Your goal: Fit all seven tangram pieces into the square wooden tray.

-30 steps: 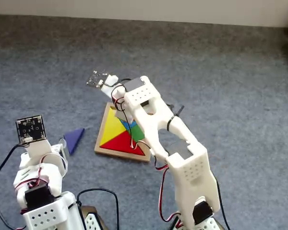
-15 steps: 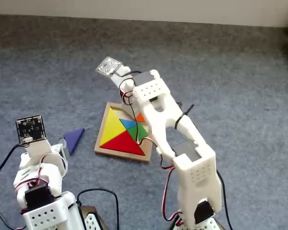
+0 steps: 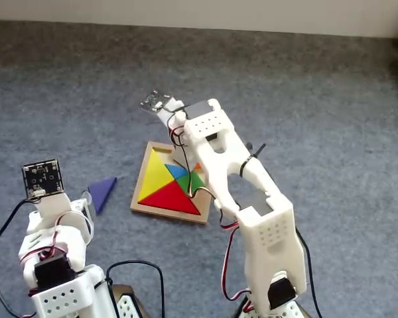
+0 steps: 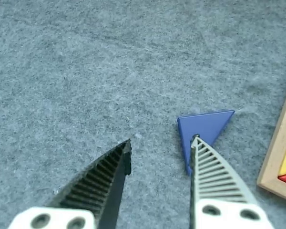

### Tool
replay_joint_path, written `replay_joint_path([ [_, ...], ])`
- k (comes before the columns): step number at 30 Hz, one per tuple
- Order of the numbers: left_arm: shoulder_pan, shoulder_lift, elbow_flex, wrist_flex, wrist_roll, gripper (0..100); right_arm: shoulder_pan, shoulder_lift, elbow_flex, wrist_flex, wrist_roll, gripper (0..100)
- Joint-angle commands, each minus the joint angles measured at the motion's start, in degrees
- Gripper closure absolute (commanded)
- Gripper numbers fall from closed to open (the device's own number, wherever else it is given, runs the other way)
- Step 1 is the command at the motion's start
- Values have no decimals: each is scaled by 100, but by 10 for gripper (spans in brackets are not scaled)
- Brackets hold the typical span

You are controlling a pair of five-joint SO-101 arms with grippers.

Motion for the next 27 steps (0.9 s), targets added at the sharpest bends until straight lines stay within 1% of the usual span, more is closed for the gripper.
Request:
replay_joint_path([
  [1, -31, -48, -31, -105, -44, 789, -207, -13, -224, 75, -44, 813],
  [6, -31, -48, -31, -105, -44, 789, -453, -31, -224, 75, -9, 892],
  [12, -31, -48, -31, -105, -44, 789, -532, -48, -224, 84, -9, 902],
  [15, -31, -48, -31, -105, -44, 789, -523, -57, -321, 198, 0, 952],
  [17, -31, -48, -31, -105, -44, 789, -541, -48, -541, 444, 0, 976],
  [24, -31, -48, -31, -105, -44, 789, -479, -48, -1622, 1376, 9, 978],
  [27, -31, -48, -31, -105, -44, 789, -400, -48, -1991, 1745, 413, 978],
])
